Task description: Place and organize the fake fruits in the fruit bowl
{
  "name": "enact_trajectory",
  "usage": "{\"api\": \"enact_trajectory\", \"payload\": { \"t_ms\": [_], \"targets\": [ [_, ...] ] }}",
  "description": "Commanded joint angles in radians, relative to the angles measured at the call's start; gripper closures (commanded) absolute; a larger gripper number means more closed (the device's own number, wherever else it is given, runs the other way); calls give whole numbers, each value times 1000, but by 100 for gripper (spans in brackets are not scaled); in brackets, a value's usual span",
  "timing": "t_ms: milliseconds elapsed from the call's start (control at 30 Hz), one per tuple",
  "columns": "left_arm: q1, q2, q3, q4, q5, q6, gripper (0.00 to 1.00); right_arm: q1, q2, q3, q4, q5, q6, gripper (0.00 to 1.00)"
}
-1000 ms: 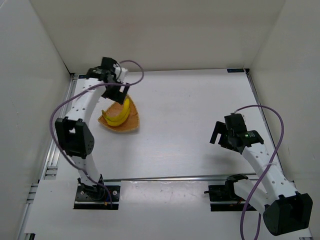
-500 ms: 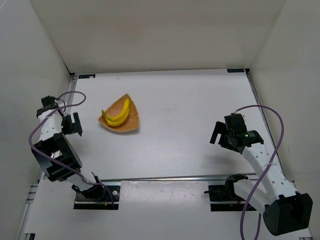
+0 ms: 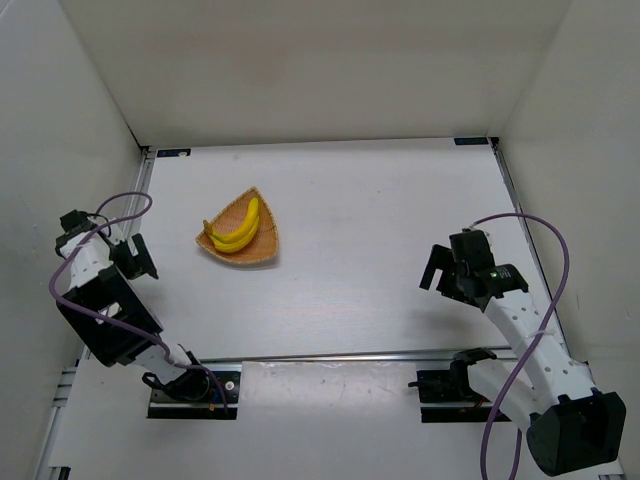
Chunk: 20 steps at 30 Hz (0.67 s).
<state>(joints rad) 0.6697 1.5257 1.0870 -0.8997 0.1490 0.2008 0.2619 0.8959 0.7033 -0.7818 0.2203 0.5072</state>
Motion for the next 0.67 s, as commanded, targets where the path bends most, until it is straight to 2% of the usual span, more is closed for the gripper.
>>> {"api": "enact_trajectory", "payload": {
  "t_ms": [0, 633],
  "targets": [
    [4, -47, -2, 13, 64, 9, 0, -4, -17, -14, 15, -9, 11, 0],
    [4, -78, -2, -16, 175, 60, 0, -4, -17, -14, 15, -9, 11, 0]
  ]
}}
